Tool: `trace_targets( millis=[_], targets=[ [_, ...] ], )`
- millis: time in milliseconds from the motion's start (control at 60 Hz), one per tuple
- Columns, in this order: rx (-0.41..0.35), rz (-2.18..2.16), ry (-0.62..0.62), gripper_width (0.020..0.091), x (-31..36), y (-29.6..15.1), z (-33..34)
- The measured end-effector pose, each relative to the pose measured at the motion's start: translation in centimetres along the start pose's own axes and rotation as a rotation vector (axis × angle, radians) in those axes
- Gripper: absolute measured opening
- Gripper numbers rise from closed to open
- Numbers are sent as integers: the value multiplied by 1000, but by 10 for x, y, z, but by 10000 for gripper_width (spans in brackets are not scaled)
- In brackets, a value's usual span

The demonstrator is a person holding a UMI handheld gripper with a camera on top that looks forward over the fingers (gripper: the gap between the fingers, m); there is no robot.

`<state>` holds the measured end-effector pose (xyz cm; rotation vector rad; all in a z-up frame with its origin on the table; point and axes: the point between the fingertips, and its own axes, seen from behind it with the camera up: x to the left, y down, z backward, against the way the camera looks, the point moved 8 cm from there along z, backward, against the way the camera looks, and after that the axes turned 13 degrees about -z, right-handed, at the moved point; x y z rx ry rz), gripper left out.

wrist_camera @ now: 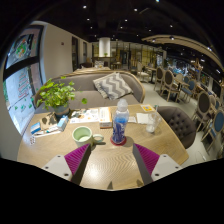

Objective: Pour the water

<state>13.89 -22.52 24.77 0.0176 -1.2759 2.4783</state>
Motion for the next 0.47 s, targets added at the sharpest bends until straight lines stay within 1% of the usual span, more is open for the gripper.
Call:
trace_targets(
  millis=[100, 217, 300, 383, 467],
  targets=[
    [-1, -1, 4, 858, 8, 9, 38],
    [-4, 9, 13, 857, 14, 19, 66],
    [6, 16, 15, 858, 15, 24, 77],
    [-11, 21, 19, 856, 16, 25, 84],
    [-10, 35, 26, 856, 15, 26, 89]
  ],
)
